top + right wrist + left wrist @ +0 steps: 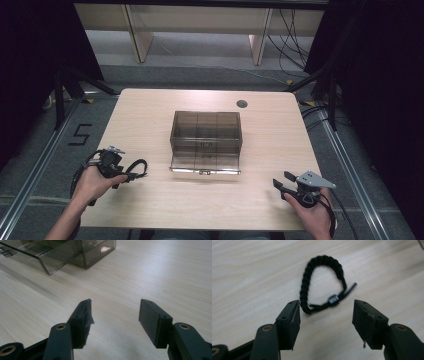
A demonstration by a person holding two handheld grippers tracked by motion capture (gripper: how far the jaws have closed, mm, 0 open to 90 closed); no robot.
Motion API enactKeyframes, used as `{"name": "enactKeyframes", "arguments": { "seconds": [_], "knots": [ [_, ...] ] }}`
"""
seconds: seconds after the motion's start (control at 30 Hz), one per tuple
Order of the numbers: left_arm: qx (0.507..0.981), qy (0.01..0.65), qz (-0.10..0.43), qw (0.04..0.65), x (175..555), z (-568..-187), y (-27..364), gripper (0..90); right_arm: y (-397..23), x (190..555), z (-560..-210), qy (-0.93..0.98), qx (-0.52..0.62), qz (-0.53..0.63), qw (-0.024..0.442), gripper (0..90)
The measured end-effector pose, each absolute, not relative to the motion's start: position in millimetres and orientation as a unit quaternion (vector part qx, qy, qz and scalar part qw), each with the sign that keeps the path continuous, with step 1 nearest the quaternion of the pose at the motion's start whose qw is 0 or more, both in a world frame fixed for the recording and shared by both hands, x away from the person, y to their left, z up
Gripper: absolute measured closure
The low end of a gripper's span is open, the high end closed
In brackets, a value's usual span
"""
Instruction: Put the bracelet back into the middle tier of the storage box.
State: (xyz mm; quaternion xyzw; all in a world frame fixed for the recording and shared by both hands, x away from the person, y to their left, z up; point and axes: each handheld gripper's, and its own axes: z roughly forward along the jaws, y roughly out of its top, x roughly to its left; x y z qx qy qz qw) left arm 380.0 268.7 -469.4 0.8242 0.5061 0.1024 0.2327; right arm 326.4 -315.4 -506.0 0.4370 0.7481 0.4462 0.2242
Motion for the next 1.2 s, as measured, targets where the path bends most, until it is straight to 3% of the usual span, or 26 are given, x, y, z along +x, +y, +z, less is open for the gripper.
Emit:
{"name": "enactKeyframes", "arguments": {
  "seconds": [0.2,0.3,0.7,1.2],
  "knots": [
    [0.83,0.506,0.089,0.216,373.7,-466.5,267.7,38.4,-314.8,326.2,-505.7,0.748,0.435,0.448,0.224,44.5],
    [0.83,0.508,0.091,0.21,377.6,-463.5,268.6,43.4,-313.3,324.1,-505.3,0.745,0.445,0.445,0.221,44.5],
    [0.818,0.543,0.054,0.179,415.0,-461.5,261.3,50.2,-315.1,326.3,-505.4,0.75,0.433,0.446,0.226,44.5],
    [0.835,0.535,0.047,0.121,452.8,-475.5,250.7,62.1,-313.7,323.7,-504.5,0.743,0.451,0.445,0.217,44.5]
  ]
}}
